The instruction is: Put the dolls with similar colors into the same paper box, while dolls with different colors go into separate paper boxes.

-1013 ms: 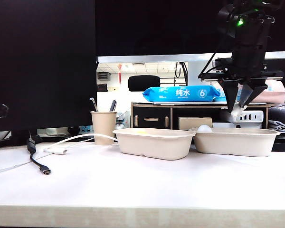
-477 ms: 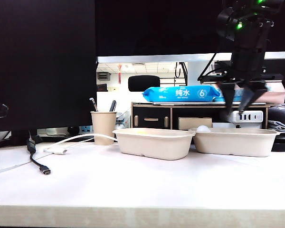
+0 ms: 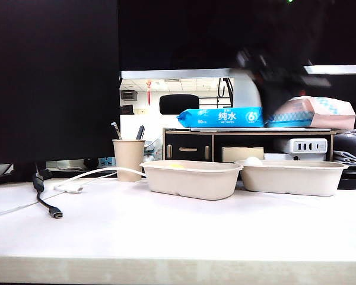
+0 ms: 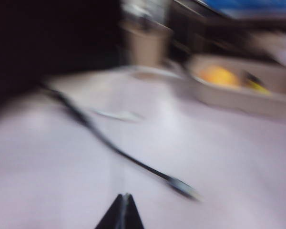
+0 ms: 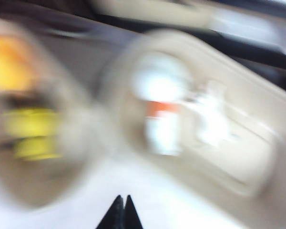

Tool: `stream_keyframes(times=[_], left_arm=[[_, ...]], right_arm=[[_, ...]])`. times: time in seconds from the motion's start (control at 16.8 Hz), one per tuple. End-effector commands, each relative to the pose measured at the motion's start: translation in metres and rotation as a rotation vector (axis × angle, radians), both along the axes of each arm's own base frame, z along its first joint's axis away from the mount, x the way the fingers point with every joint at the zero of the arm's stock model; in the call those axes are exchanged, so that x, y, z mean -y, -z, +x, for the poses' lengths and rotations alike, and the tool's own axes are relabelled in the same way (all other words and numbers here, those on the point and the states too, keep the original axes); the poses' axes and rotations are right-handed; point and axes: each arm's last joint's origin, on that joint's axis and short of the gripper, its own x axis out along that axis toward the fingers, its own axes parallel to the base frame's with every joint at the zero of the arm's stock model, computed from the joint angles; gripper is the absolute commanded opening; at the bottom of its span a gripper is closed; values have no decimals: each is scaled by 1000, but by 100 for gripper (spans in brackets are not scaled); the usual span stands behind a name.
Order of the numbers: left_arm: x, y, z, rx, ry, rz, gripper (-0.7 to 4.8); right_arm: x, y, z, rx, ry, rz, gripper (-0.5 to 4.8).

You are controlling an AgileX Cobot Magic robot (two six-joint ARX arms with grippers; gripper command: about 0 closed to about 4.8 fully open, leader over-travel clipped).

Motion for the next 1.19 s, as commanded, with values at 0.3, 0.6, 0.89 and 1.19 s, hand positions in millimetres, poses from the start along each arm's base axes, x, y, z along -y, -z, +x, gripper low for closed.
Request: stream_keyframes(times=[0.3,0.6,0.89,1.19], left_arm=[[-20,-7,1,81,-209,-18,-5],[-20,-6,1,76,-206,-17,-5],[-20,-6,1,76,-207,-17,-5],[-20,-6,1,76,-207,-17,-5]], right_arm=[[-41,-80,-68,346,-142,92,-8],[-58,-101,-119,398,-204,68,-7],[-66,-102,-128,410,-232,59,0],[-65,-101,-126,410,-226,56,0]])
